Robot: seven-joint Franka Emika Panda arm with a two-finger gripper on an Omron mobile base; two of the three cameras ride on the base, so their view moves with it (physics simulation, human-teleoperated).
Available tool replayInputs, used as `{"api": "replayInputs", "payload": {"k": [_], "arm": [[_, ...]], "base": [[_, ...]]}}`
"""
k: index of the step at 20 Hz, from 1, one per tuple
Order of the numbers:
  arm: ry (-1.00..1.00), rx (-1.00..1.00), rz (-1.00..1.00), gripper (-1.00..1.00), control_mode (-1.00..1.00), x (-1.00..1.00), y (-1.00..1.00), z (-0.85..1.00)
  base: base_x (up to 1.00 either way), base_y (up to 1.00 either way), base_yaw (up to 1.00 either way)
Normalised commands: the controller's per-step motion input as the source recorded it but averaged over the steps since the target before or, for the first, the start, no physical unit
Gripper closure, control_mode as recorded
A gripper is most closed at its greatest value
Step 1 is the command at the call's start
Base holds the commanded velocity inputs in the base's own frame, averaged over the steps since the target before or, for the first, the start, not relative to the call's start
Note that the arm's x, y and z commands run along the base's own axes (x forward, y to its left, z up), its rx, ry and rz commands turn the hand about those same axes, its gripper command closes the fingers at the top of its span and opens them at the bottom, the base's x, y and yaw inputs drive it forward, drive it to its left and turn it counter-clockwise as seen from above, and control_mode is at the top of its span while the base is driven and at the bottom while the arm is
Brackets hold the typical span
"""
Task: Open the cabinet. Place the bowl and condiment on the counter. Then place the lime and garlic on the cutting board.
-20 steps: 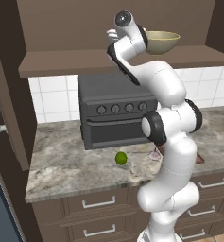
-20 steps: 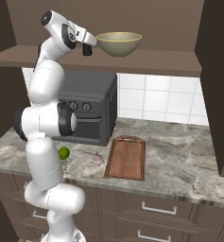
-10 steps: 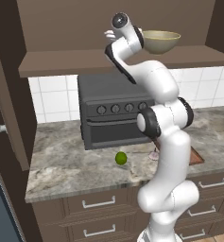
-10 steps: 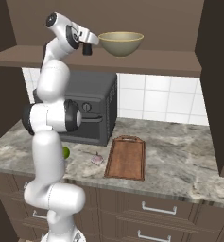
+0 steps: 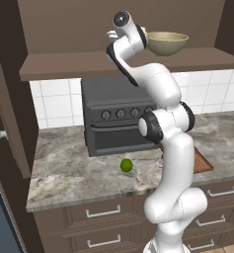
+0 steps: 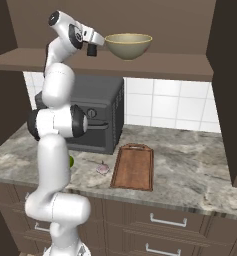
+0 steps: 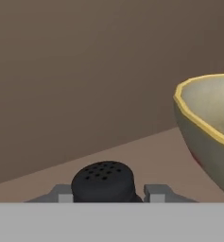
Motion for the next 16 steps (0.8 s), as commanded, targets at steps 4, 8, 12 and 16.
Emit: {"api": "replayInputs", "payload": {"k": [4,8,12,16], "arm": [[0.0,0.0,0.0,1.0,-1.0,0.0,0.0,0.12],[0.0,0.01,0.03,1.0,-1.0,-0.21,-0.12,0.25],[0.0,0.0,0.06,1.0,-1.0,-0.43,-0.16,0.17],[-0.04,0.0,0.1,1.0,-1.0,-0.71,-0.15,0.05]], "base": [[0.0,0.0,0.0],[0.0,0.0,0.0],[0.0,0.0,0.0],[0.0,0.0,0.0]]}}
